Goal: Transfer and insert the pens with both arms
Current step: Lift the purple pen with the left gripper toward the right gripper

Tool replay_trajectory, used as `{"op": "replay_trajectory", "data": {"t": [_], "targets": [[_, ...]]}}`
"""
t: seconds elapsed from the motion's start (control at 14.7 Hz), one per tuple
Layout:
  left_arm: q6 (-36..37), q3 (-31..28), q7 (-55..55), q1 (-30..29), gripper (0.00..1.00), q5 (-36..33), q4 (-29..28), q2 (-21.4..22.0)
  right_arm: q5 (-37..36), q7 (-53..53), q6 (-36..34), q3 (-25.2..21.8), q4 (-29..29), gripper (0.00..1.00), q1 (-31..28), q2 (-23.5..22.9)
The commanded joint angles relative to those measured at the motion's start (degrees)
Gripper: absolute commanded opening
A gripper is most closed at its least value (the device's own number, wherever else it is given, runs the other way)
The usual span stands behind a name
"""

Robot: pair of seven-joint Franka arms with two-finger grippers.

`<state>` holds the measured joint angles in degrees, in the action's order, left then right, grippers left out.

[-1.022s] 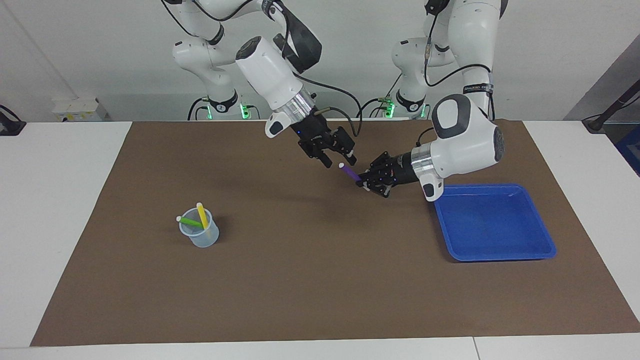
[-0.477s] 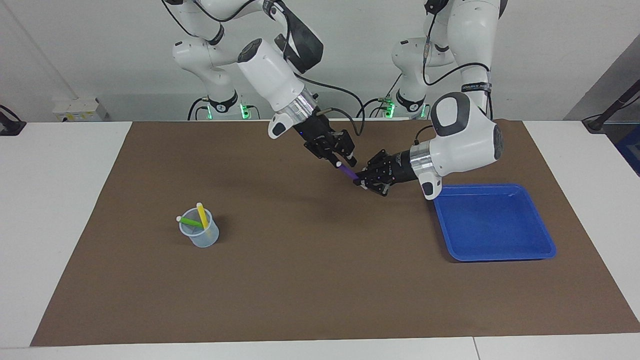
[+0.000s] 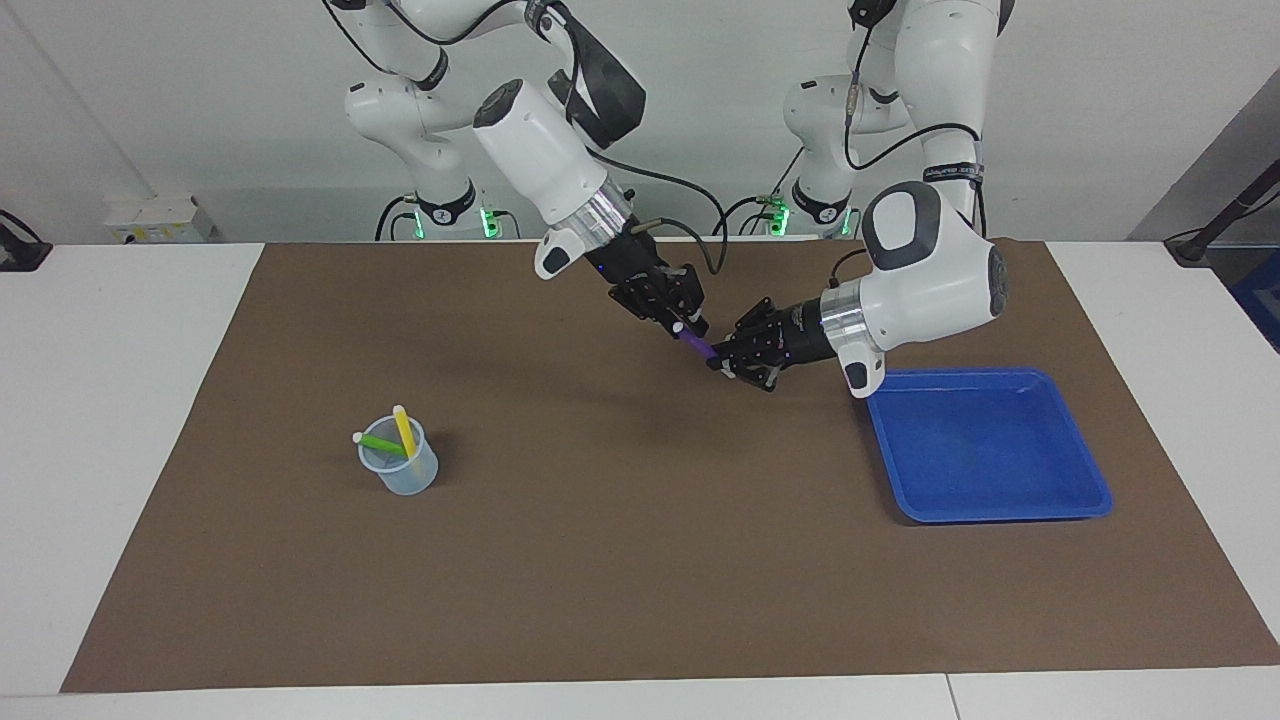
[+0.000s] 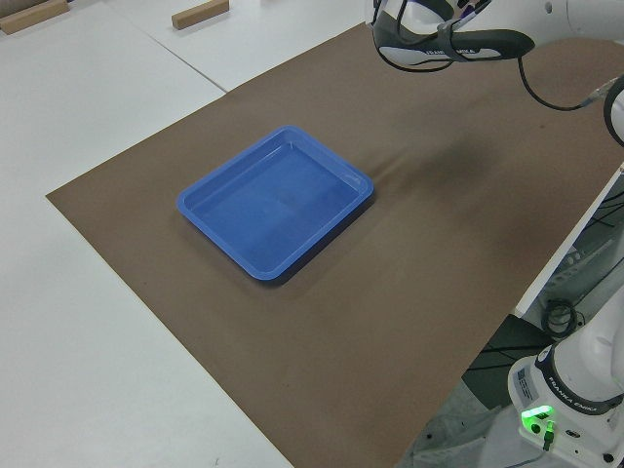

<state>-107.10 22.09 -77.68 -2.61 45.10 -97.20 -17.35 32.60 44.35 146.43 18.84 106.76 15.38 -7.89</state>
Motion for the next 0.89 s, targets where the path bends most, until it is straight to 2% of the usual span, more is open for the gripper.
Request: {"op": "replay_trajectory", "data": {"t": [0.0,0.14,0.2,0.55,0.61,0.68,0.75,0.82], "targets": [[-0.7,-0.6,-0.8,0.5,0.0,1.0,-1.5,1.6,1.8,-2.3,1.1,0.3,0.5,0.23,-0.6,0.1],[-0.8,-0.6,-0.8,0.5,0.0,1.0,-1.5,1.6,1.8,-2.7,1.0,0.3,0.5,0.04,-0.6,0.1],[-0.7,-0.6,-0.8,0.5,0.0,1.0,-1.5,1.6,1.9,-2.7,1.0,0.3,0.5,0.0,-0.7,0.1],[-1.0,-0.6,-0.9,0.5,0.0,0.9,-1.6,1.6,2.6,-2.7,1.0,0.3,0.5,0.0,-0.6,0.1],[-0.9,-0.7,-1.0,0.4,0.13,0.6,-1.8,1.7,2.7,-2.7,1.0,0.3,0.5,0.0,-0.6,0.1],[-0.8,-0.7,-1.0,0.2,0.51,0.3,-1.9,1.7,2.6,-2.7,1.0,0.3,0.5,0.0,-0.7,0.1],[-0.5,-0.8,-0.7,0.0,1.0,0.3,-1.9,1.7,2.6,-2.7,1.0,0.3,0.5,0.0,-0.6,0.1],[-0.7,-0.8,-0.7,0.0,1.0,0.3,-1.8,1.7,2.6,-2.8,1.0,0.3,0.4,0.0,-0.7,0.1]]}}
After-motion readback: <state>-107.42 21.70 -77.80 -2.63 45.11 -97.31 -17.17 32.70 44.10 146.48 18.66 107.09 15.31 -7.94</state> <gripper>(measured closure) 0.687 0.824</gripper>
